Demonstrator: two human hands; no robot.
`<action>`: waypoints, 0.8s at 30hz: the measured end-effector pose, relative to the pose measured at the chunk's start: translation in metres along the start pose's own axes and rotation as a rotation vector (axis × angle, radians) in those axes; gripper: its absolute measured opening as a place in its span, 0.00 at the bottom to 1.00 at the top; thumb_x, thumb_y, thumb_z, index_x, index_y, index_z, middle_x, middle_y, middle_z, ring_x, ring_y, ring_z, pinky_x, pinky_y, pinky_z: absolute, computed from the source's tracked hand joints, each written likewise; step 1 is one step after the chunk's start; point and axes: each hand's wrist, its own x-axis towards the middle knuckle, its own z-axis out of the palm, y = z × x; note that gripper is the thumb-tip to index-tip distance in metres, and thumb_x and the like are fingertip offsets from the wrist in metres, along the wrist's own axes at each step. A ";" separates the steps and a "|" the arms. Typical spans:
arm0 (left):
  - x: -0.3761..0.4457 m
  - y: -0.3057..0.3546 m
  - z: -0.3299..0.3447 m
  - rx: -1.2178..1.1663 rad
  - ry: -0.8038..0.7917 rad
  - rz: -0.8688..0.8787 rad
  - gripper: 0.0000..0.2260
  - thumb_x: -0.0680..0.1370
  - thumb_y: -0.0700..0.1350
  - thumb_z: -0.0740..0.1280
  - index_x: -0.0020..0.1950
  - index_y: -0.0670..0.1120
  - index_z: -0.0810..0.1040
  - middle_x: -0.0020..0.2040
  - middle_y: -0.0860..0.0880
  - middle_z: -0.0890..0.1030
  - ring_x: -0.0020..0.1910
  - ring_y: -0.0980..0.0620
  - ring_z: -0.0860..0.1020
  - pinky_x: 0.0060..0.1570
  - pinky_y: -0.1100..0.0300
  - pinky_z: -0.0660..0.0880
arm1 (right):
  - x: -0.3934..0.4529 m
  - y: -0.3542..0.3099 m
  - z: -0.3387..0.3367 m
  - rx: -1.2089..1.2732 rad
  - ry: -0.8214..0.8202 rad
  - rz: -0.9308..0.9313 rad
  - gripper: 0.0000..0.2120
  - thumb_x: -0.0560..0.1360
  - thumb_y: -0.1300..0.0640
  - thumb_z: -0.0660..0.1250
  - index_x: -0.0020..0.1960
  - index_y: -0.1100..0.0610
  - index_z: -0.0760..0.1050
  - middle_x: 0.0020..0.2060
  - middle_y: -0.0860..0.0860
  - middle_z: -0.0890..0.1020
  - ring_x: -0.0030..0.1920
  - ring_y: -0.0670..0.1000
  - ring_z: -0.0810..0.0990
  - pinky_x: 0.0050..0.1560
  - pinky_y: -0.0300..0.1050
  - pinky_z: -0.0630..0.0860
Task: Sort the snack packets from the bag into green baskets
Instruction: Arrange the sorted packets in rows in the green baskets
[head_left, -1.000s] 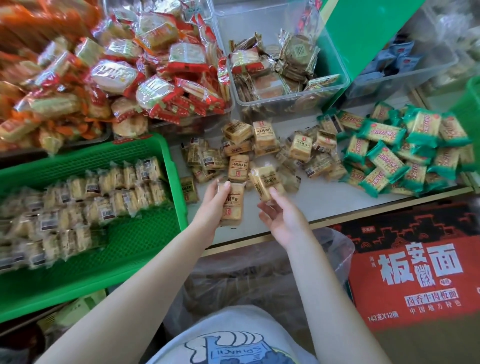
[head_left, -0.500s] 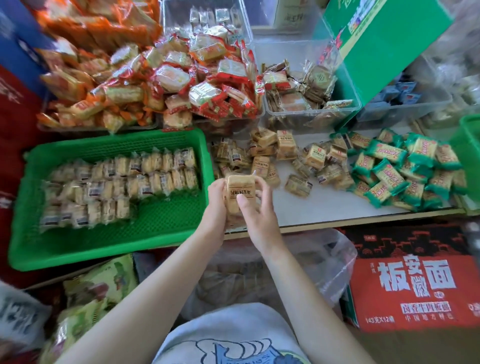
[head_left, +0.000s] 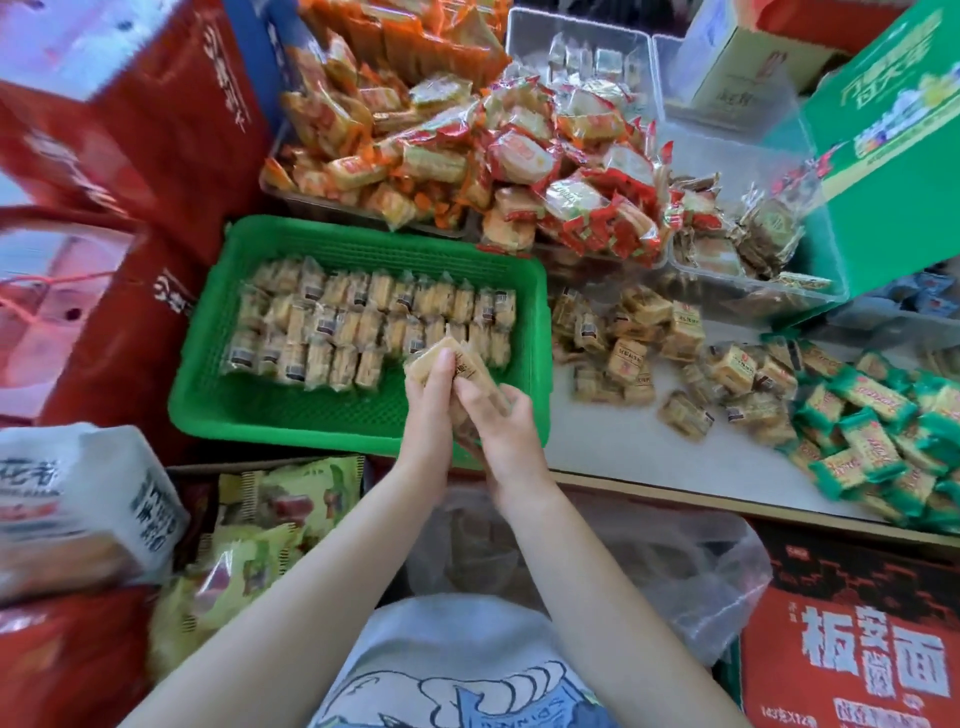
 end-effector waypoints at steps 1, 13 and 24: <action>0.004 0.005 -0.011 0.158 -0.006 0.043 0.24 0.79 0.64 0.62 0.70 0.52 0.72 0.61 0.50 0.81 0.61 0.50 0.79 0.61 0.53 0.77 | 0.003 -0.001 0.006 -0.032 0.006 -0.010 0.47 0.59 0.38 0.79 0.70 0.55 0.64 0.61 0.53 0.79 0.57 0.50 0.82 0.63 0.54 0.79; 0.060 0.014 -0.147 1.594 0.298 0.406 0.23 0.85 0.56 0.50 0.34 0.49 0.70 0.27 0.51 0.71 0.28 0.47 0.71 0.25 0.59 0.57 | 0.093 -0.003 0.071 -0.962 0.189 0.113 0.56 0.70 0.36 0.74 0.78 0.65 0.47 0.73 0.60 0.66 0.68 0.60 0.72 0.58 0.52 0.76; 0.068 0.001 -0.156 1.511 0.321 0.638 0.23 0.83 0.56 0.48 0.30 0.51 0.64 0.23 0.53 0.65 0.22 0.49 0.66 0.26 0.62 0.51 | 0.106 0.016 0.096 -0.256 0.090 0.511 0.34 0.74 0.51 0.76 0.74 0.60 0.67 0.71 0.59 0.72 0.58 0.61 0.83 0.41 0.49 0.84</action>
